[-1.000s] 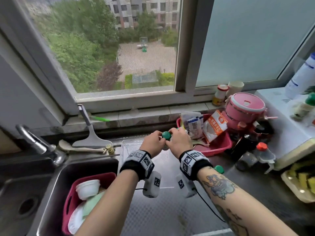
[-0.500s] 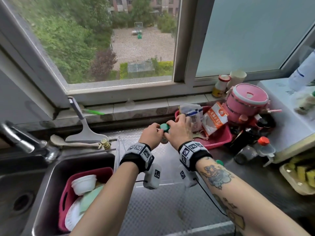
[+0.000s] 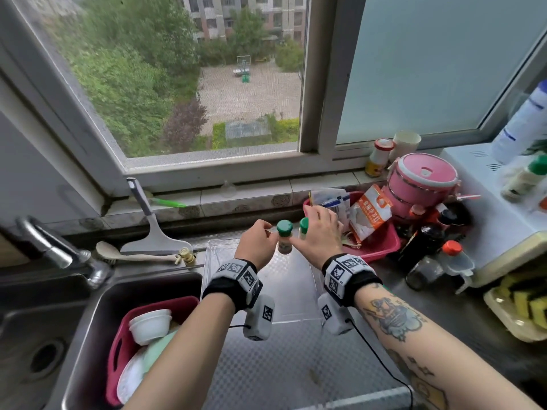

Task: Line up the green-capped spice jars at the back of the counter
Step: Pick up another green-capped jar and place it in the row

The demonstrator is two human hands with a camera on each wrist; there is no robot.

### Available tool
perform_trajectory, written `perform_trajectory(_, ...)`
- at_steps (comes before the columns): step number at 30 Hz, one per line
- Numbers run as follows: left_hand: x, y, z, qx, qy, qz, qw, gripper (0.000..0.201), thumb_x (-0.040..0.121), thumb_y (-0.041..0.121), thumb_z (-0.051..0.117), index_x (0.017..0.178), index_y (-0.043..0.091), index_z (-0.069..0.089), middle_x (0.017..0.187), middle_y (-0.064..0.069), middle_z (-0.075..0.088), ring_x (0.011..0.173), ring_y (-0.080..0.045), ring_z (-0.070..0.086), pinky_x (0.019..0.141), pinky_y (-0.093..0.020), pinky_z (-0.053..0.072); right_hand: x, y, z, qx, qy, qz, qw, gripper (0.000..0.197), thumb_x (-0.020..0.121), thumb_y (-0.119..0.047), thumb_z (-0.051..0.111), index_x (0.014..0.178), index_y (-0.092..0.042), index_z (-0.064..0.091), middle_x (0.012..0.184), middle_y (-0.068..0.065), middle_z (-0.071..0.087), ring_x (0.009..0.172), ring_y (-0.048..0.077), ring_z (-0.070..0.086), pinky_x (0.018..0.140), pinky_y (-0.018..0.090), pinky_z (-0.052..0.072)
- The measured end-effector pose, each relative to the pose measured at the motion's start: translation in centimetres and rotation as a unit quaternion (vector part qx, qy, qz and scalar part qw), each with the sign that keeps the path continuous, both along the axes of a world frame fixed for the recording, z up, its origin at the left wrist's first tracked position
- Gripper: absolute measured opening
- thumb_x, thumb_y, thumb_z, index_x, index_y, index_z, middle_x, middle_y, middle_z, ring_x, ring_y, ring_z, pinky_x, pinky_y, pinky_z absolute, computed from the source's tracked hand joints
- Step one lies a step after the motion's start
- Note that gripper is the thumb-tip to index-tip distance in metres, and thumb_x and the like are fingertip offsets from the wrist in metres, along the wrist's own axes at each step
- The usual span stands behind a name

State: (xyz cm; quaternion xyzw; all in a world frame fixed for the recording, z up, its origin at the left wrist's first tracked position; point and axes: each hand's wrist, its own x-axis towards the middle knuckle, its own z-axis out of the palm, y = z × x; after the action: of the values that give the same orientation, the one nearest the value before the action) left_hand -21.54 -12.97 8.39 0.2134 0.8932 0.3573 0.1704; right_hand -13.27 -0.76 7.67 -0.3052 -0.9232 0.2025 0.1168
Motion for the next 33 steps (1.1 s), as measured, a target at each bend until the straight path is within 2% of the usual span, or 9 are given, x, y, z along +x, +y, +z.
perform_trajectory(4,2.4,-0.2,0.8,0.023,0.031,-0.021,0.999,0.016,0.090,0.020,0.052,0.097,0.011,0.063,0.096,-0.005,0.069,0.086,-0.021,0.060,0.075,-0.029,0.044,3.6,0.6,-0.4,-0.069,0.058,-0.039,0.995,0.076,0.076,-0.041,0.069,0.140,-0.015,0.039,0.141,0.007,0.043,0.131,0.026,0.036,0.111,0.042,0.030)
perform_trajectory(7,4.9,0.8,0.6,0.005,0.020,-0.095,0.995,0.015,0.088,0.020,0.053,0.090,0.012,0.065,0.089,-0.006,0.069,0.086,-0.024,0.063,0.072,-0.029,0.046,6.6,1.1,-1.7,-0.125,0.074,-0.075,0.987,0.069,0.075,-0.035,0.071,0.135,-0.015,0.045,0.136,0.010,0.046,0.128,0.027,0.040,0.109,0.041,0.032)
perform_trajectory(10,7.5,2.7,0.3,0.000,0.001,-0.133,0.991,0.020,0.089,0.020,0.053,0.098,0.010,0.068,0.099,-0.007,0.072,0.094,-0.024,0.065,0.080,-0.029,0.048,8.8,2.0,-3.1,-0.153,0.051,-0.111,0.981,0.067,0.073,-0.035,0.072,0.133,-0.016,0.046,0.134,0.010,0.048,0.127,0.029,0.041,0.107,0.042,0.033)
perform_trajectory(13,10.4,5.4,-0.4,-0.014,-0.014,-0.174,0.985,0.022,0.087,0.018,0.054,0.102,0.008,0.068,0.103,-0.010,0.071,0.096,-0.026,0.065,0.082,-0.030,0.049,11.2,3.5,-4.3,-0.183,0.024,-0.147,0.972,0.067,0.073,-0.033,0.073,0.132,-0.017,0.046,0.135,0.010,0.048,0.128,0.031,0.041,0.108,0.044,0.034)
perform_trajectory(16,12.8,7.7,-1.7,-0.029,-0.024,-0.200,0.979,0.024,0.086,0.018,0.054,0.102,0.006,0.065,0.106,-0.014,0.070,0.100,-0.030,0.064,0.087,-0.036,0.051,13.6,4.9,-5.4,-0.201,0.000,-0.160,0.966,0.069,0.072,-0.032,0.073,0.133,-0.016,0.045,0.135,0.013,0.046,0.128,0.032,0.040,0.109,0.045,0.033)
perform_trajectory(19,14.5,9.5,-3.5,-0.046,-0.044,-0.222,0.973,0.036,0.082,0.018,0.056,0.115,0.005,0.060,0.120,-0.015,0.064,0.111,-0.029,0.059,0.095,-0.035,0.047,15.4,6.1,-6.5,-0.204,-0.026,-0.177,0.962,0.075,0.071,-0.029,0.072,0.138,-0.016,0.041,0.140,0.012,0.042,0.132,0.030,0.037,0.112,0.042,0.031)
perform_trajectory(23,16.0,11.1,-5.9,-0.077,-0.080,-0.217,0.970,0.054,0.081,0.023,0.061,0.131,0.007,0.049,0.136,-0.014,0.051,0.127,-0.026,0.049,0.103,-0.029,0.037,17.0,7.3,-8.0,-0.208,-0.065,-0.182,0.959,0.082,0.069,-0.029,0.073,0.141,-0.014,0.037,0.144,0.013,0.039,0.135,0.030,0.035,0.111,0.040,0.030)
perform_trajectory(27,16.7,12.9,-8.1,-0.103,-0.121,-0.192,0.968,0.057,0.082,0.030,0.063,0.132,0.008,0.045,0.139,-0.013,0.047,0.127,-0.028,0.049,0.103,-0.032,0.037,17.5,8.6,-9.5,-0.221,-0.106,-0.165,0.955,0.092,0.066,-0.031,0.077,0.144,-0.013,0.032,0.144,0.014,0.038,0.135,0.032,0.034,0.110,0.039,0.030)
perform_trajectory(33,17.2,14.8,-10.1,-0.116,-0.136,-0.176,0.968,0.056,0.084,0.011,0.053,0.138,0.004,0.040,0.138,-0.021,0.052,0.127,-0.034,0.051,0.105,-0.035,0.038,16.6,9.8,-11.2,-0.219,-0.119,-0.119,0.961,0.064,0.079,-0.011,0.061,0.140,-0.013,0.040,0.137,0.016,0.048,0.129,0.034,0.045,0.108,0.041,0.036)
